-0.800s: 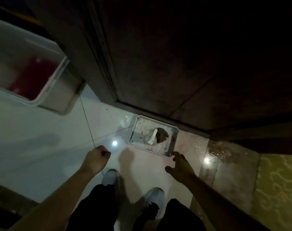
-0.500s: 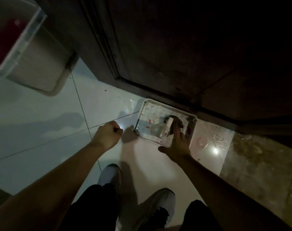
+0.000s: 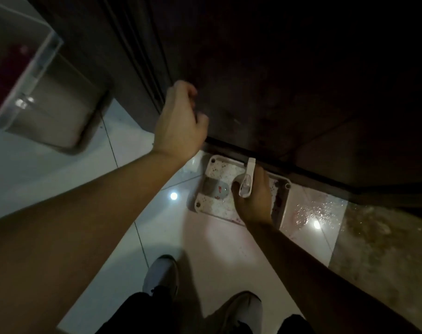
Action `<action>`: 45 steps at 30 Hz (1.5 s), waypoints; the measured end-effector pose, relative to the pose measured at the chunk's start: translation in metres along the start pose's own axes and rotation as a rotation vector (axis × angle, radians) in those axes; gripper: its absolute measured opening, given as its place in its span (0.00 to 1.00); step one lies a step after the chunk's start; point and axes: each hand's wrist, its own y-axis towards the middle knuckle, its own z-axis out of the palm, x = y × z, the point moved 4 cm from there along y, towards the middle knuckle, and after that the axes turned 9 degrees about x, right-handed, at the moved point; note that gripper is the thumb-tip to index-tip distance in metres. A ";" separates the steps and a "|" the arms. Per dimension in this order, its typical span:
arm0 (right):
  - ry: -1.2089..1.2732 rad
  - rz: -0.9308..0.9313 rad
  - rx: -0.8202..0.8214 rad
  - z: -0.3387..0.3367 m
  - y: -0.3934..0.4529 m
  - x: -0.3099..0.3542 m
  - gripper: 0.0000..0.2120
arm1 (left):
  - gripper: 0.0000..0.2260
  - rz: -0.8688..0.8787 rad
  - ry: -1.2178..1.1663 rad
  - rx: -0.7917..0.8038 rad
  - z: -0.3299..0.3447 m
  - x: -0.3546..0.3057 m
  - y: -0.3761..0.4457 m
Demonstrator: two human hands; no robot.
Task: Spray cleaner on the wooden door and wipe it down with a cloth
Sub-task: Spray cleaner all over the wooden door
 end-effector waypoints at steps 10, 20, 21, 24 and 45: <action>0.258 -0.182 -0.161 -0.198 -0.038 0.249 0.08 | 0.12 0.151 0.145 -0.242 -0.192 -0.186 -0.014; 0.321 -0.380 -0.414 -0.408 -0.073 0.523 0.10 | 0.10 0.429 0.321 -0.465 -0.402 -0.414 -0.027; 0.324 -0.397 -0.424 -0.422 -0.078 0.543 0.09 | 0.10 0.458 0.317 -0.489 -0.420 -0.434 -0.029; 0.315 -0.452 -0.439 -0.458 -0.090 0.595 0.08 | 0.11 0.562 0.323 -0.559 -0.467 -0.491 -0.037; 0.214 -0.720 -0.638 -0.664 -0.180 0.840 0.01 | 0.13 0.604 0.277 -0.514 -0.681 -0.716 -0.083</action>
